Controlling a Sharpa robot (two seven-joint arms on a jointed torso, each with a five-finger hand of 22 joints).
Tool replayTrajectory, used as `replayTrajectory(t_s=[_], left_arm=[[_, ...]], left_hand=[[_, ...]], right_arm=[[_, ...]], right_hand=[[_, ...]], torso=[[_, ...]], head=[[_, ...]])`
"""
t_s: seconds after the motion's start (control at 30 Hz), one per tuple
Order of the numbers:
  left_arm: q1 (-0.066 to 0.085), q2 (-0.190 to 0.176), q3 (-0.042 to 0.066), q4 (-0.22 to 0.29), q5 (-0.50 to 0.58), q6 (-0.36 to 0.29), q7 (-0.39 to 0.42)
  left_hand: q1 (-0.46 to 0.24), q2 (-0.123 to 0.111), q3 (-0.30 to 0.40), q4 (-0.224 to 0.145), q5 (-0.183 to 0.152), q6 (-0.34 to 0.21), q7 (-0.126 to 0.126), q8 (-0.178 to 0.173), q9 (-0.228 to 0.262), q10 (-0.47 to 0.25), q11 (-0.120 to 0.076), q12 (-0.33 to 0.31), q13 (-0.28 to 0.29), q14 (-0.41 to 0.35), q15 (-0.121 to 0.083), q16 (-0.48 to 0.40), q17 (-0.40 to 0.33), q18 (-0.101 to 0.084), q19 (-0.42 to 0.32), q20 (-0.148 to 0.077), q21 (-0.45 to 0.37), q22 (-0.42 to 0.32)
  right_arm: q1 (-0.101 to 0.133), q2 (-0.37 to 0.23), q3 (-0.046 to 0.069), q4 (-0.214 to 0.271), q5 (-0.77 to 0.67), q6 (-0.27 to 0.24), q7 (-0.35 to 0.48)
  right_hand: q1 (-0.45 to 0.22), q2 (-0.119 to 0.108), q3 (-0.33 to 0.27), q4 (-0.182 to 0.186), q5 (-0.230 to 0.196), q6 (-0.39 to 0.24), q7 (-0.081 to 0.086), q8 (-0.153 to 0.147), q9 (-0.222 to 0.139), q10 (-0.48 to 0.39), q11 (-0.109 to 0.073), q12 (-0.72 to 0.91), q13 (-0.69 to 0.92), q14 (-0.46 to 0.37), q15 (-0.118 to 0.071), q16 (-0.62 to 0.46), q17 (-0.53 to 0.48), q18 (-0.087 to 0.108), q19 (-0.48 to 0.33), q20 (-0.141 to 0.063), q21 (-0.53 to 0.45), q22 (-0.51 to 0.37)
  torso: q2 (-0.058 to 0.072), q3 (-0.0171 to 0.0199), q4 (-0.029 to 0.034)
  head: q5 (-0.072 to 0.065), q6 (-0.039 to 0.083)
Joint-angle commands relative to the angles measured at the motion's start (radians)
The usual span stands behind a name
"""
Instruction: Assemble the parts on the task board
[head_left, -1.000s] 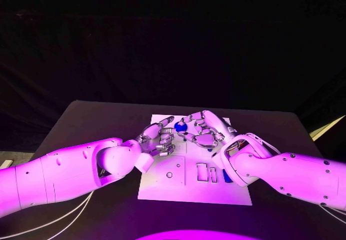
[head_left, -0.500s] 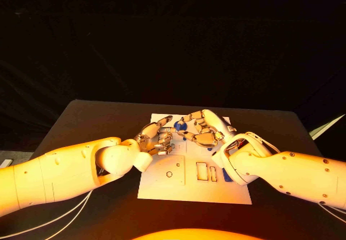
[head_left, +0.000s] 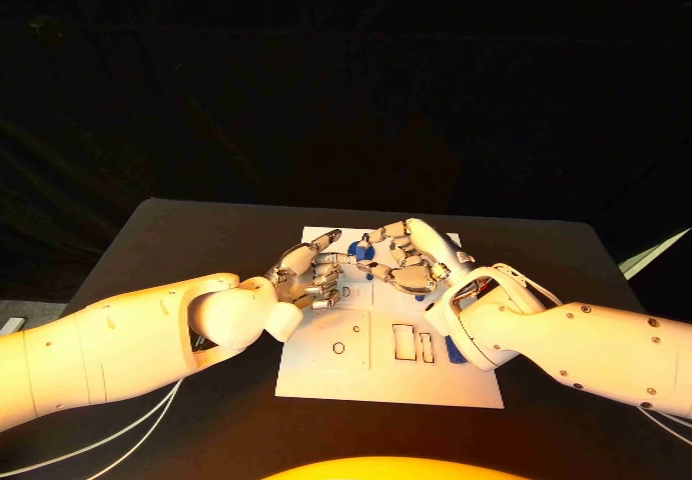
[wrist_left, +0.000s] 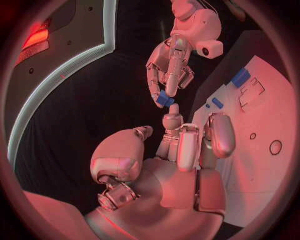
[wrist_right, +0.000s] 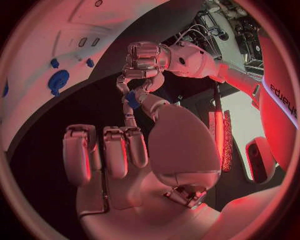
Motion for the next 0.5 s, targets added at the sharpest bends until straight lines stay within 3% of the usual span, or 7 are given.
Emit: replayTrajectory(t_s=[0.03, 0.5], left_arm=[[0.001, -0.001, 0.001, 0.0, -0.002, -0.001, 0.001], [0.001, -0.006, 0.001, 0.0, -0.008, -0.001, -0.003]], left_hand=[[-0.003, 0.009, -0.059, 0.005, -0.004, 0.018, -0.004, 0.025, 0.021, 0.021, -0.009, 0.015, 0.017, 0.072, -0.013, 0.019, 0.187, -0.012, 0.013, -0.002, 0.02, 0.015], [0.002, 0.009, -0.058, 0.004, -0.003, 0.019, -0.005, 0.024, 0.024, 0.022, -0.01, 0.014, 0.018, 0.072, -0.014, 0.019, 0.186, -0.012, 0.012, -0.003, 0.02, 0.014]], right_arm=[[-0.001, -0.001, 0.0, 0.001, -0.001, 0.0, 0.001], [-0.001, -0.003, 0.0, -0.005, -0.002, 0.0, -0.005]], right_hand=[[-0.028, 0.017, 0.049, 0.001, 0.005, 0.045, -0.003, 0.055, 0.058, 0.082, -0.016, 0.017, 0.243, 0.11, -0.012, 0.014, 0.275, -0.02, 0.075, -0.014, 0.016, 0.237], [-0.027, 0.016, 0.05, -0.001, 0.005, 0.044, -0.003, 0.056, 0.059, 0.082, -0.015, 0.017, 0.244, 0.11, -0.012, 0.014, 0.275, -0.02, 0.075, -0.014, 0.016, 0.237]], torso=[[0.0, 0.0003, 0.0002], [0.001, 0.0, 0.0]], head=[[0.0, -0.001], [-0.002, 0.0]])
